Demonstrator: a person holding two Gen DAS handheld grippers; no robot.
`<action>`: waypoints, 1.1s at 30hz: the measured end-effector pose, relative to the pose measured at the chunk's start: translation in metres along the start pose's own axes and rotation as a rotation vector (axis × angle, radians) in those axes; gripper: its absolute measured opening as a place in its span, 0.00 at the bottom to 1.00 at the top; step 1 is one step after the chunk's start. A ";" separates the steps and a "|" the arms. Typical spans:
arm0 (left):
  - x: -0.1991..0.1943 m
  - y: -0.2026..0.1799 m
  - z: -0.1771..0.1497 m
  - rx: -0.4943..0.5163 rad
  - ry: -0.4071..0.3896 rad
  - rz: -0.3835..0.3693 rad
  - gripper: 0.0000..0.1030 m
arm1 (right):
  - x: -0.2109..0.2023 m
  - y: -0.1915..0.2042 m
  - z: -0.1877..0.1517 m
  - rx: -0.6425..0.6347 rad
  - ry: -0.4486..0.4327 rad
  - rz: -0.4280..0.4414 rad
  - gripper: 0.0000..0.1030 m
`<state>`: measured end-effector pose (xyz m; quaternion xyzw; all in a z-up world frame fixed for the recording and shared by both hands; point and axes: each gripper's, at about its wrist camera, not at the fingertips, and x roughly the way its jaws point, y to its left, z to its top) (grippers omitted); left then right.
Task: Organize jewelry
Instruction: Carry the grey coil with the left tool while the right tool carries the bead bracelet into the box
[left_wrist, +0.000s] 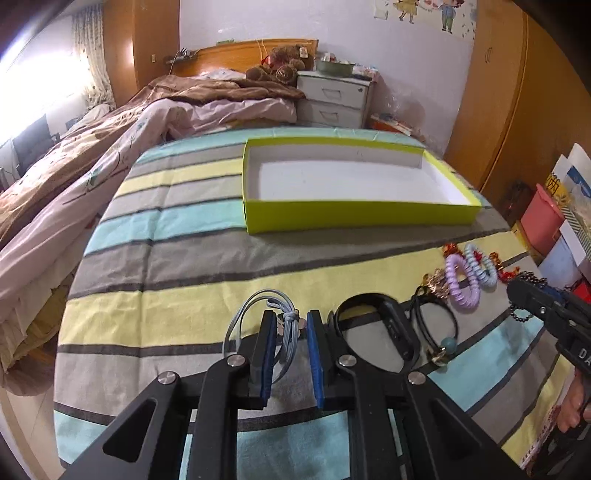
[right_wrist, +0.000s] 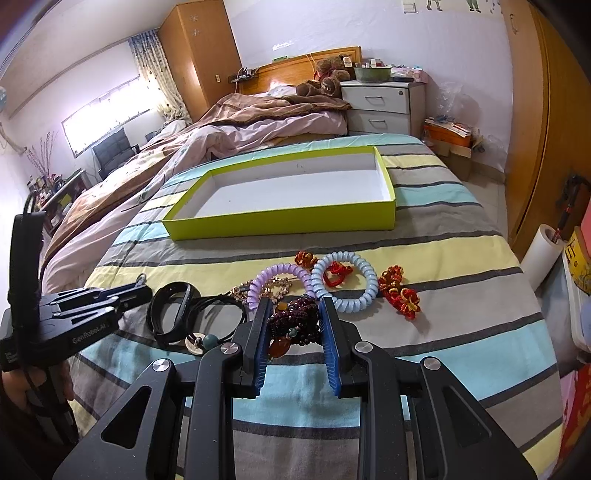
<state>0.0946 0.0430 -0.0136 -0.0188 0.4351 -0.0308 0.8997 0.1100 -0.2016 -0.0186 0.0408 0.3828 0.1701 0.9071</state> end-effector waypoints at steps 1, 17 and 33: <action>-0.003 0.000 0.002 0.001 -0.009 0.002 0.16 | -0.001 0.000 0.001 -0.001 -0.004 0.000 0.26; -0.029 -0.022 0.058 0.038 -0.144 -0.053 0.16 | -0.017 0.008 0.047 -0.047 -0.107 0.002 0.26; 0.028 -0.018 0.122 0.017 -0.128 -0.143 0.16 | 0.047 -0.009 0.110 -0.084 -0.044 -0.036 0.26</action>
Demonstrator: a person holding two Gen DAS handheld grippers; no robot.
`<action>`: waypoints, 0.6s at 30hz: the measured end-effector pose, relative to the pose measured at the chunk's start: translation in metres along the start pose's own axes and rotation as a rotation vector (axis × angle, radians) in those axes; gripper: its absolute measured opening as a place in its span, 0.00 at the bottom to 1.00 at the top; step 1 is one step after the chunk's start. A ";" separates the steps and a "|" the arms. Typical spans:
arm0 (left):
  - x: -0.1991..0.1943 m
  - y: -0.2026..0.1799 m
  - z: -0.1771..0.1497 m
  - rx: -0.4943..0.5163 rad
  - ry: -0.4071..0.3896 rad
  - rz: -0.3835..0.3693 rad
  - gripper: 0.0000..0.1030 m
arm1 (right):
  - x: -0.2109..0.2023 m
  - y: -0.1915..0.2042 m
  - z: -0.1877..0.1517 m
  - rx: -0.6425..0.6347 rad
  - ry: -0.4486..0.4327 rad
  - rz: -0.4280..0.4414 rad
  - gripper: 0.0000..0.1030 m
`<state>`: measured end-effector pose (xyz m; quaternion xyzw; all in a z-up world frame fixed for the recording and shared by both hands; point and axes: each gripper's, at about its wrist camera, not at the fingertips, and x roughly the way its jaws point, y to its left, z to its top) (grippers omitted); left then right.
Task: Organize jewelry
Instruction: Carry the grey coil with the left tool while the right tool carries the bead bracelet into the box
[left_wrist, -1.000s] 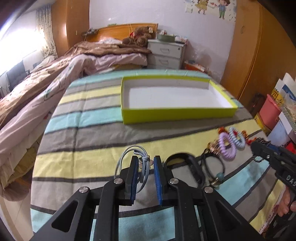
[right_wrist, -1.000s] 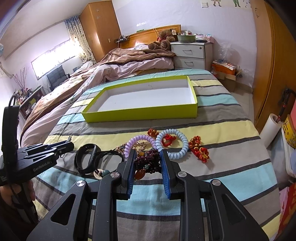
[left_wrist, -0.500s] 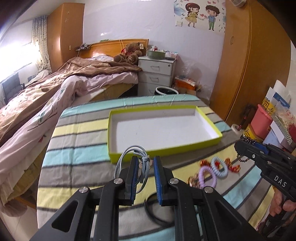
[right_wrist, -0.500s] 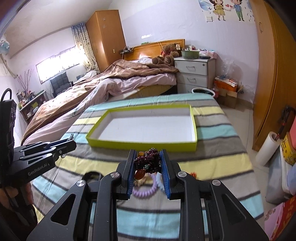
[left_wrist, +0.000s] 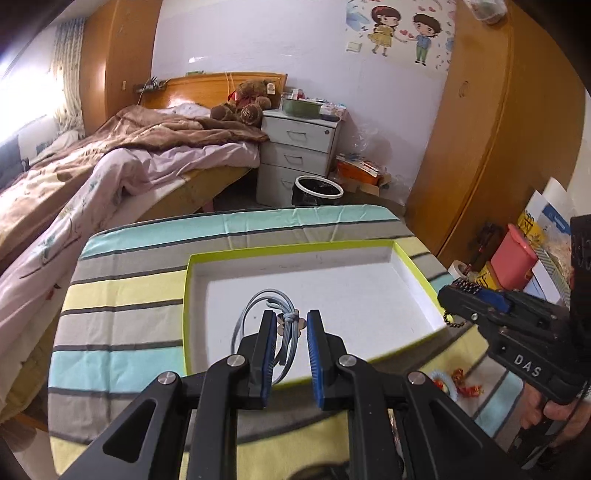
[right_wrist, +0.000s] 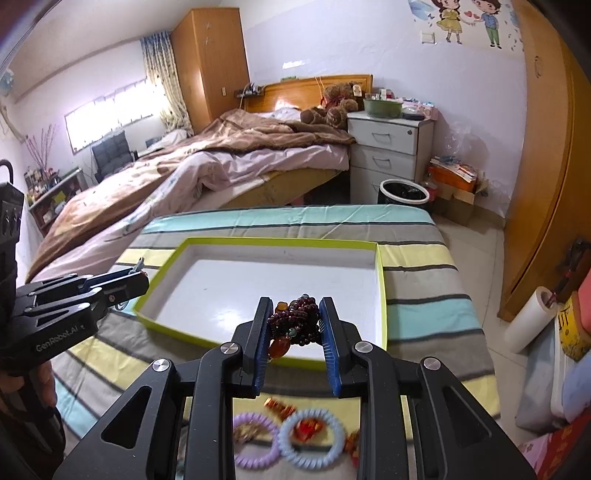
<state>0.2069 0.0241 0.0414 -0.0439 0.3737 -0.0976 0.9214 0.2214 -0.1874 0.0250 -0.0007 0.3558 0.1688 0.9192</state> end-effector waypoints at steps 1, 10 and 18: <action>0.006 0.000 0.002 0.009 0.000 0.006 0.16 | 0.007 -0.002 0.003 0.001 0.011 0.002 0.26; 0.062 0.006 0.007 -0.003 0.085 -0.019 0.16 | 0.064 -0.014 0.013 -0.019 0.106 -0.029 0.26; 0.089 0.008 0.003 -0.003 0.143 0.002 0.16 | 0.090 -0.024 0.009 -0.018 0.167 -0.052 0.26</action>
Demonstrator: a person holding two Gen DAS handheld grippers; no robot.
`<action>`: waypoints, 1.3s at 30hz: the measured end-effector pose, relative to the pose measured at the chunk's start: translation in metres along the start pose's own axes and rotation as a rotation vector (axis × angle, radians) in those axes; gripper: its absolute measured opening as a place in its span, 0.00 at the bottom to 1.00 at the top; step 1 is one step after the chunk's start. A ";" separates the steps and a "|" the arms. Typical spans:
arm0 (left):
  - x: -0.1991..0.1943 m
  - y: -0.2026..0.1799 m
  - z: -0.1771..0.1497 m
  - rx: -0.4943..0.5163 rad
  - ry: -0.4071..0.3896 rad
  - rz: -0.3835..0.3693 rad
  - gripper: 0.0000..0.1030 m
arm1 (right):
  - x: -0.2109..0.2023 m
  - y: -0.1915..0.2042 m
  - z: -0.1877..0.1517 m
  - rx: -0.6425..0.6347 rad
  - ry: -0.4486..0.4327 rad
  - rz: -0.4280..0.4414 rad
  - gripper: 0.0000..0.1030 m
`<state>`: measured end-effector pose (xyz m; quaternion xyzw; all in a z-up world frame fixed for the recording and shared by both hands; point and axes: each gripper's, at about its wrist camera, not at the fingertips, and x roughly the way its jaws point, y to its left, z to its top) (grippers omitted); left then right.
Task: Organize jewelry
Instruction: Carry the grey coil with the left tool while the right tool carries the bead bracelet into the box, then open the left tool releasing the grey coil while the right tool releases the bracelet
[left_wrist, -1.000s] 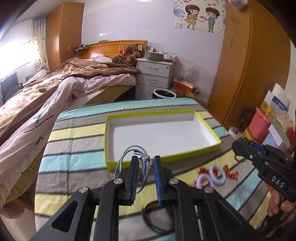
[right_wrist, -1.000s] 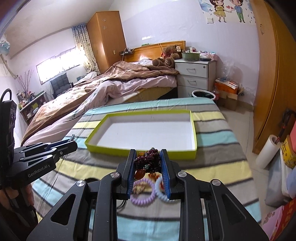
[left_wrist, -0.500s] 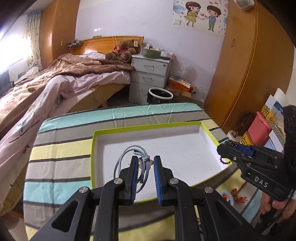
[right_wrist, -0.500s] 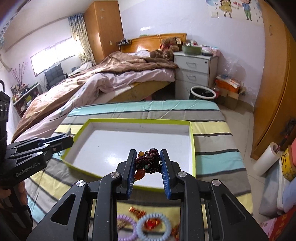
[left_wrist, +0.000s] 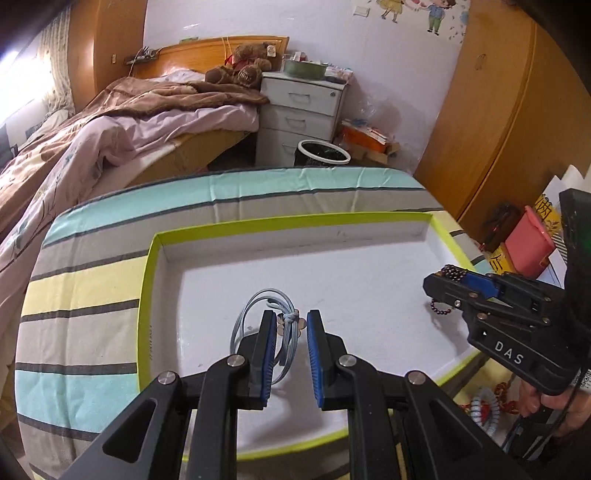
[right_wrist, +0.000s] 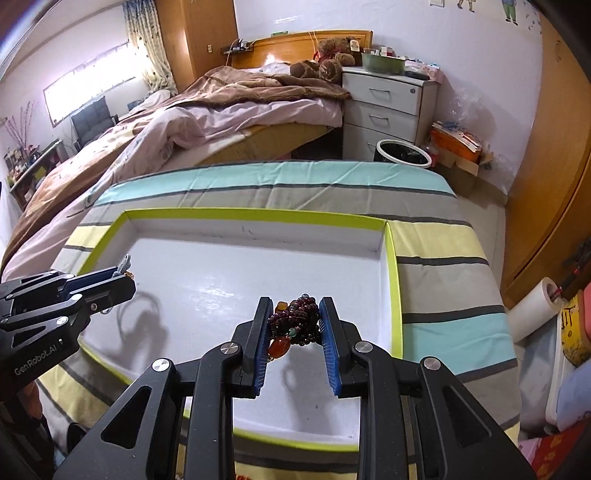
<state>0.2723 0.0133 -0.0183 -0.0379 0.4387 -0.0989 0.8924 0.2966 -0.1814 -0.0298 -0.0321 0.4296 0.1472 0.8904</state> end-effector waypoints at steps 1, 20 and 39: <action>0.003 0.000 -0.001 0.002 0.007 0.005 0.16 | 0.001 -0.001 0.000 0.002 0.002 0.000 0.26; 0.014 0.010 -0.003 -0.038 0.041 0.008 0.17 | 0.012 0.004 0.000 -0.011 0.040 -0.003 0.27; -0.031 0.000 -0.006 -0.046 -0.036 -0.019 0.47 | -0.023 0.007 0.000 0.005 -0.048 0.033 0.44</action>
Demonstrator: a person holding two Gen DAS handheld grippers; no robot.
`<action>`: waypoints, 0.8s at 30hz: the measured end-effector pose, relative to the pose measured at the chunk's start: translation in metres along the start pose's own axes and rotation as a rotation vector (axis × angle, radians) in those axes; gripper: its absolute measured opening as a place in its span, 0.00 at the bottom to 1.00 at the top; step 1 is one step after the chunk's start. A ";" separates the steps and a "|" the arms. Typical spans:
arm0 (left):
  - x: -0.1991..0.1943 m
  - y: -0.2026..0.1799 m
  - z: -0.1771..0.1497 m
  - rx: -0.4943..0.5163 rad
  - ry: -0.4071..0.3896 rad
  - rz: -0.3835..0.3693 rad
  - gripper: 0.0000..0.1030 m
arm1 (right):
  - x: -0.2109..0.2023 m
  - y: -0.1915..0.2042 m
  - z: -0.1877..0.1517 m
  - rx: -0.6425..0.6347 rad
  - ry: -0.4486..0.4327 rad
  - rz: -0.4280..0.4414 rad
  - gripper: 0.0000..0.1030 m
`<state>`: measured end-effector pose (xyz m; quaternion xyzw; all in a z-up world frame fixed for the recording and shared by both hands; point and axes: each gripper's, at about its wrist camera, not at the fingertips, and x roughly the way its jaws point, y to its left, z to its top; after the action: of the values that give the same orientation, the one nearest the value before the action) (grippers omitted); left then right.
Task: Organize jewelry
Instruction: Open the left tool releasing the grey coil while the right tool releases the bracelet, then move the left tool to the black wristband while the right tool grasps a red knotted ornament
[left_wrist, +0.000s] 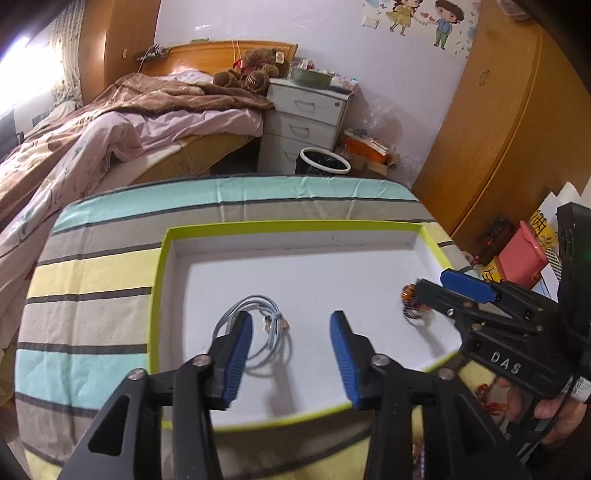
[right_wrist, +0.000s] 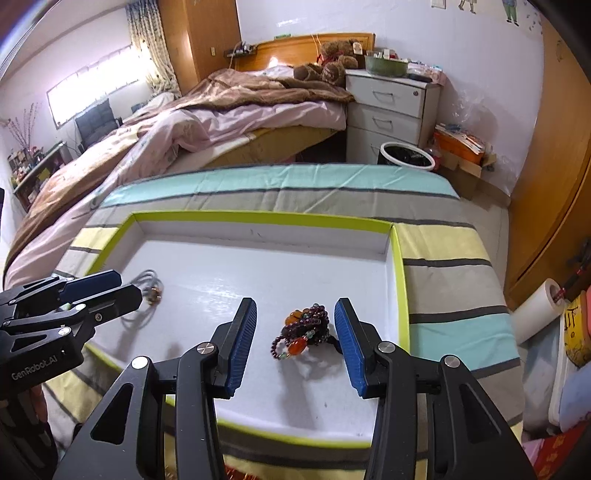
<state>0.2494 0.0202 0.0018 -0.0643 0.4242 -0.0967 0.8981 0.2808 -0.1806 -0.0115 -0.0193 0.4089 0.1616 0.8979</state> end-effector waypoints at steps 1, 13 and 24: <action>-0.007 -0.001 -0.003 0.004 -0.010 0.003 0.48 | -0.007 -0.001 -0.002 0.001 -0.012 0.002 0.44; -0.076 0.010 -0.054 -0.043 -0.076 0.008 0.49 | -0.075 -0.013 -0.043 0.003 -0.069 0.004 0.44; -0.105 0.026 -0.106 -0.114 -0.077 -0.018 0.49 | -0.093 -0.035 -0.098 0.033 -0.018 -0.010 0.44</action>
<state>0.1052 0.0662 0.0085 -0.1229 0.3937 -0.0782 0.9076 0.1631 -0.2562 -0.0111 -0.0053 0.4032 0.1506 0.9026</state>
